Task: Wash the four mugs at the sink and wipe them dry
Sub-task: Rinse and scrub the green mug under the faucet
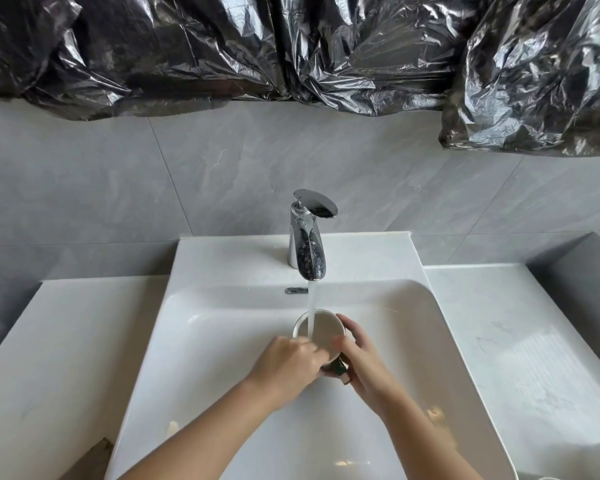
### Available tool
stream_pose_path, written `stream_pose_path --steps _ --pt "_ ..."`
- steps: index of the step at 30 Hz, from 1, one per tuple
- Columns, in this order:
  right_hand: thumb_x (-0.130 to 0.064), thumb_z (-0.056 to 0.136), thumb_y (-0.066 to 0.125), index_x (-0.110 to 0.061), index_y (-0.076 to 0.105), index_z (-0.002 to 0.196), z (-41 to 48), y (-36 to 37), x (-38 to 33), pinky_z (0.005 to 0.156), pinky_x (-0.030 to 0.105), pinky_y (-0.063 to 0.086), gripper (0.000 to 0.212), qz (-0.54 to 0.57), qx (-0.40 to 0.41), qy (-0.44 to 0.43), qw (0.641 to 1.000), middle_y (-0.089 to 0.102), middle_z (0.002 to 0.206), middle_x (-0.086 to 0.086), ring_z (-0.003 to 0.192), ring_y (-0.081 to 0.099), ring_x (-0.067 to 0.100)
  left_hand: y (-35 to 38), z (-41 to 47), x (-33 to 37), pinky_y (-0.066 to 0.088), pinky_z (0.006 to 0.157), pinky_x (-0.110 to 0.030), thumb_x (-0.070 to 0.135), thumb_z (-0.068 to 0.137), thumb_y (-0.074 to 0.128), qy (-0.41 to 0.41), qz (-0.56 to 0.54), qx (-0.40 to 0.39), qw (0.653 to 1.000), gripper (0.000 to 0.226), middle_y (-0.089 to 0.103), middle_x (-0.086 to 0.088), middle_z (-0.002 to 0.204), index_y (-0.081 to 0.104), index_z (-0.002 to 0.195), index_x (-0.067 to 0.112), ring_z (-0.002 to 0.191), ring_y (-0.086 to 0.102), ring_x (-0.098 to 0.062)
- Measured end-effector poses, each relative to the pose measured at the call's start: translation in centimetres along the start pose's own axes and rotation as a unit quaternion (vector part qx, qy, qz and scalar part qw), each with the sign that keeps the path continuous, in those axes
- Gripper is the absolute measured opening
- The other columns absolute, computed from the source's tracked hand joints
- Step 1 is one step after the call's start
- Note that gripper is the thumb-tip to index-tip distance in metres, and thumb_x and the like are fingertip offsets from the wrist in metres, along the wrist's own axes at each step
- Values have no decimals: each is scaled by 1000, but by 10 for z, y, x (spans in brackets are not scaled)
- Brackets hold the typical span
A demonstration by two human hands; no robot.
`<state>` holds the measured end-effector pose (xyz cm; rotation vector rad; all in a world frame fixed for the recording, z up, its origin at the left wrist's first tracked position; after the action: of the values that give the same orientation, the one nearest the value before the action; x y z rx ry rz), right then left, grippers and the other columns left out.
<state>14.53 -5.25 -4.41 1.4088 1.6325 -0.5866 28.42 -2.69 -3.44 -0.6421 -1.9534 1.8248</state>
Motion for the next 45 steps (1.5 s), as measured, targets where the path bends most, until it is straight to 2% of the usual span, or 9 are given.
stream_pose_path --steps 6,13,17,22,25,27,37,42,45 --pt "-35 65 64 -28 48 134 3 2 -18 67 43 57 71 -138 -6 -12 990 61 96 5 71 62 20 -19 -1 -12 31 107 -51 11 87 59 -23 71 -38 996 46 45 -3 143 49 131 19 136 36 -25" --pt "-30 66 64 -29 50 136 -1 -2 -29 50 19 44 71 -168 -8 -27 985 56 90 1 54 52 6 -36 -3 0 26 111 -44 -3 84 45 -29 -46 -87 995 40 42 -13 143 51 118 17 138 26 -35" --pt "-28 65 66 -27 52 135 -2 -5 -33 49 18 43 71 -165 -9 -25 986 56 89 1 47 50 4 -43 -10 21 30 87 -28 -4 88 38 -71 -134 -112 982 43 39 -13 142 44 125 17 132 30 -36" --pt "-31 65 65 -25 52 133 -2 -5 -36 57 31 44 69 -199 -15 -16 980 60 89 5 64 54 19 -27 2 3 14 118 -53 7 92 51 -48 50 -76 995 54 31 -13 153 35 144 15 142 25 -29" --pt "-44 62 70 -34 47 135 -2 -7 -38 66 30 58 77 -181 -11 -23 983 61 108 6 78 64 17 -21 4 -2 53 80 -31 13 63 75 -12 42 -50 998 34 70 4 89 67 94 25 95 64 -19" --pt "-50 55 77 -40 42 136 -5 -11 -36 72 30 59 88 -123 -10 -40 992 61 118 10 87 67 15 -14 1 -4 43 52 -20 11 45 78 -17 36 -40 998 31 61 10 61 65 69 26 72 63 -12" --pt "-36 64 76 -19 50 123 -11 1 -4 74 45 58 67 102 23 -63 992 69 106 16 84 65 24 -22 4 10 29 37 -19 37 50 90 -53 -9 -28 998 34 59 11 56 65 72 28 51 58 -6" --pt "-30 66 73 -8 52 116 -7 -3 -18 68 42 60 58 -26 7 -48 998 69 105 22 75 69 24 -26 6 -10 47 75 -34 15 90 56 0 120 -77 990 29 63 -2 119 62 117 22 123 49 -26" --pt "-27 71 70 -8 50 116 -2 1 -23 70 44 61 54 -39 12 -47 998 68 108 22 79 72 25 -30 13 -13 11 116 -57 19 96 50 -5 188 -114 975 36 43 -6 146 54 132 17 142 21 -26"
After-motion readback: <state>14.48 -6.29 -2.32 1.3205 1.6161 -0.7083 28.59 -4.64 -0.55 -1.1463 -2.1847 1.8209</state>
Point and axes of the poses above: each hand's wrist, its own z-axis towards the middle knuckle, its own y-axis out of the palm, x = y × z, the point moved 2 cm from there along z, towards the middle knuckle
